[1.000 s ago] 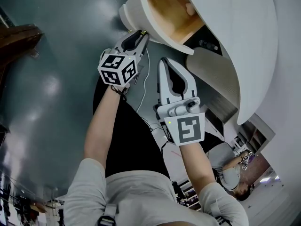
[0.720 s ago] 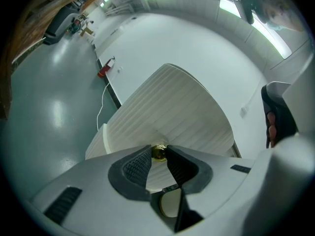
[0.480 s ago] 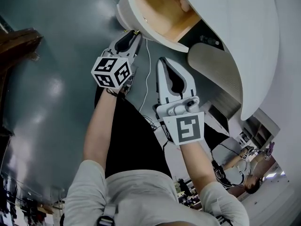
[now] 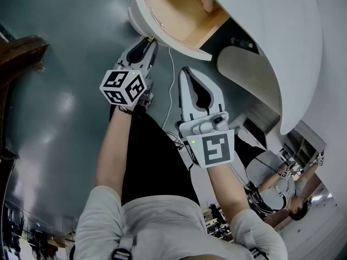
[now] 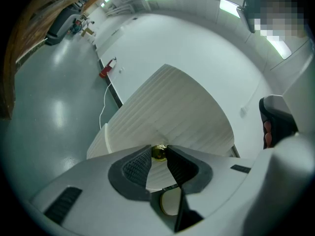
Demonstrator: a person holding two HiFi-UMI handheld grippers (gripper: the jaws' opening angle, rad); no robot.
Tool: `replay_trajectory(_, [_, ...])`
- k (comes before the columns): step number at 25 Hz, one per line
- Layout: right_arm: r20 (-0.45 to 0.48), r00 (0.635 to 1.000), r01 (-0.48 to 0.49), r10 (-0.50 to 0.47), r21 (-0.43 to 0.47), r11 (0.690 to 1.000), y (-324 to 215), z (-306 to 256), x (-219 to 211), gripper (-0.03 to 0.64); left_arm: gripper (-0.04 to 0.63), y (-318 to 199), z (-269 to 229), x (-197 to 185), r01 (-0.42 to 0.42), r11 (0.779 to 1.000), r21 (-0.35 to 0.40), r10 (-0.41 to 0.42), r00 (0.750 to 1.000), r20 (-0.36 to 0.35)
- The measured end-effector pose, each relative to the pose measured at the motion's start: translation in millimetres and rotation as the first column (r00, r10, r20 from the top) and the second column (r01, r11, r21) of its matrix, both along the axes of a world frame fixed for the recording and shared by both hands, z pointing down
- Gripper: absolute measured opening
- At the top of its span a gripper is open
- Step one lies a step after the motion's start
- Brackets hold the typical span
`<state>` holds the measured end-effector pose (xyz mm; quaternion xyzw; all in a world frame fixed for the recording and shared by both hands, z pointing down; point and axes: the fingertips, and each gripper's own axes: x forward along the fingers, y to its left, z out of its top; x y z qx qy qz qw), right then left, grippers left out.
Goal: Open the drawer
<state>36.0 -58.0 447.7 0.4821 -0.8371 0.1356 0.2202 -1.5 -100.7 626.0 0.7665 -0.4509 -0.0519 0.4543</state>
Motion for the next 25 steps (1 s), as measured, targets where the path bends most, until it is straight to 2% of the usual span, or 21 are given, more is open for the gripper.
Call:
replay_trajectory(19, [-0.006,1.000,0.013,-0.013,-0.004,1.000,4,9,-24,0.014,0.103,16,9,-23,-0.005,1.000,-0.004,0.005,1.000,-0.006])
replay_trajectory(25, [-0.003,1.000,0.008,-0.008,0.008,1.000,2,5,-26,0.014,0.103,15,11,-25,0.023,1.000,-0.018,-0.023,1.000,-0.010])
